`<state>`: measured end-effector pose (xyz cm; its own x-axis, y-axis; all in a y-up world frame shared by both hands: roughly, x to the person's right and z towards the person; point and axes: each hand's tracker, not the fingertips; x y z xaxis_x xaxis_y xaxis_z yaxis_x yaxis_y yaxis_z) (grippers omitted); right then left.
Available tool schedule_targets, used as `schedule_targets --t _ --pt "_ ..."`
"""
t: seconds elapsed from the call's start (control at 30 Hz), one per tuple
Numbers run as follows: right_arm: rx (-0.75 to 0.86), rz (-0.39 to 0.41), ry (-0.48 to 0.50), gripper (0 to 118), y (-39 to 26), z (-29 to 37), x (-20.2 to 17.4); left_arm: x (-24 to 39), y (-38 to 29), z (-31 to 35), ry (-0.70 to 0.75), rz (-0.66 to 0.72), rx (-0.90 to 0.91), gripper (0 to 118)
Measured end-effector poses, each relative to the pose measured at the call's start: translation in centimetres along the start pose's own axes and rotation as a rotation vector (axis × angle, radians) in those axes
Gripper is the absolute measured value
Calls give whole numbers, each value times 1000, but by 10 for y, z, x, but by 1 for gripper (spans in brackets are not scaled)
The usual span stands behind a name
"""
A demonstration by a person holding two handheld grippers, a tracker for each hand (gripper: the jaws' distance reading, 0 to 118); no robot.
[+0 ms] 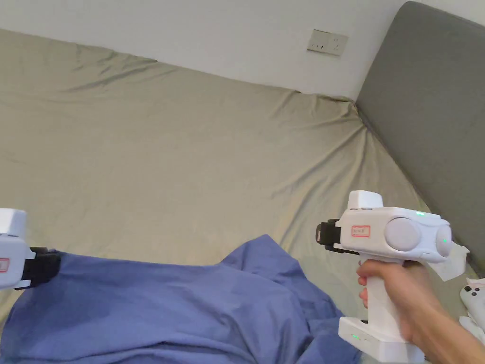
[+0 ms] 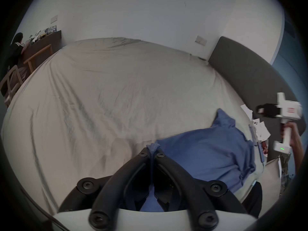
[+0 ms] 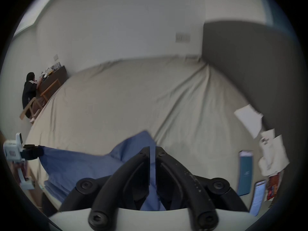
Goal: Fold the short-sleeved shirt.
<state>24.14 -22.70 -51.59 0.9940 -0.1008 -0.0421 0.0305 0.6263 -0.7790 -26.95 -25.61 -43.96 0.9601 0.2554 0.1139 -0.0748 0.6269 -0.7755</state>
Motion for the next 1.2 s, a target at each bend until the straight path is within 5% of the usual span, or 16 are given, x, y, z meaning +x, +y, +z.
schedule_targets --t 0.1,0.17,0.27,0.43,0.5,0.53,0.57,0.6,0.67,0.8,1.2 --pt "-180 -51 43 57 3 -61 11 4 -7 25 -13 -34 22 3" --pt "-203 -2 -17 71 0 -90 12 3 -11 39 -17 -38 39 3" --pt "-265 -10 -51 70 -7 -126 15 -4 -16 56 -82 34 45 3" --pt "-272 -7 -74 70 -10 -162 18 -2 -17 64 -65 -38 67 3" --pt "-286 6 -94 65 -10 -162 13 -2 -17 66 -69 -35 66 3" --pt "-282 27 -92 51 -8 -159 12 -3 -16 65 -74 -32 65 3" --pt "-271 40 -90 14 -5 -154 12 -3 -15 63 -71 -35 64 3" --pt "-264 43 -89 1 -2 -144 11 -4 -15 63 -63 -35 64 3" --pt "-271 15 -14 1 1 -129 7 -7 -12 62 -58 -24 67 3" --pt "-174 83 -26 1 8 -86 -5 -13 -4 67 -64 37 90 3" --pt "265 98 7 1 20 165 7 -38 46 185 107 22 377 3"
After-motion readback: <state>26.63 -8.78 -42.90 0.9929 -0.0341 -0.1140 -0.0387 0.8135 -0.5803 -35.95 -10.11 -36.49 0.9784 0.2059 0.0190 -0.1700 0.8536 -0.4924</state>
